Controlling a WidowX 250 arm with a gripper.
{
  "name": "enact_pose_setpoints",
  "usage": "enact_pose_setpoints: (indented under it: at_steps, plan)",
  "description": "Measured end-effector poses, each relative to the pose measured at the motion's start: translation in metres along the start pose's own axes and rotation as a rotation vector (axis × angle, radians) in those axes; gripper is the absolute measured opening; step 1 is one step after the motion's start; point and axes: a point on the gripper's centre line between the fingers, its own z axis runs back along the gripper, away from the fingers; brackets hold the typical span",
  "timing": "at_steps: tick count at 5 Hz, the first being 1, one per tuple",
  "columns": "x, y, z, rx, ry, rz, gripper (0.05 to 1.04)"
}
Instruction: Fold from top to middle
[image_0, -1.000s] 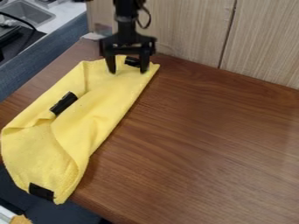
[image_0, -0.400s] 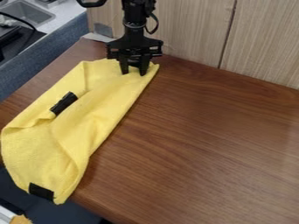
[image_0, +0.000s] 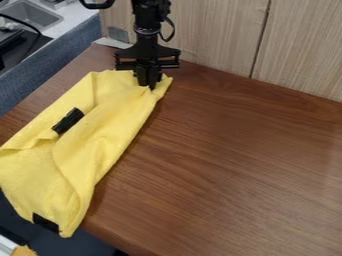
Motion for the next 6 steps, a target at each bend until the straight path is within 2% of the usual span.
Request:
enact_pose_setpoints:
  at_steps: [2,3,4,5,6]
  plan:
    - [0.003,0.009,0.031,-0.057,-0.006,-0.043,0.054]
    - [0.005,0.012,0.048,-0.103,-0.009,-0.062,0.054]
    - [-0.004,0.020,0.069,-0.140,-0.054,-0.089,0.054]
    - [-0.028,0.033,0.080,-0.170,-0.086,-0.136,0.054]
    - [-0.057,0.054,0.080,-0.186,-0.104,-0.199,0.054]
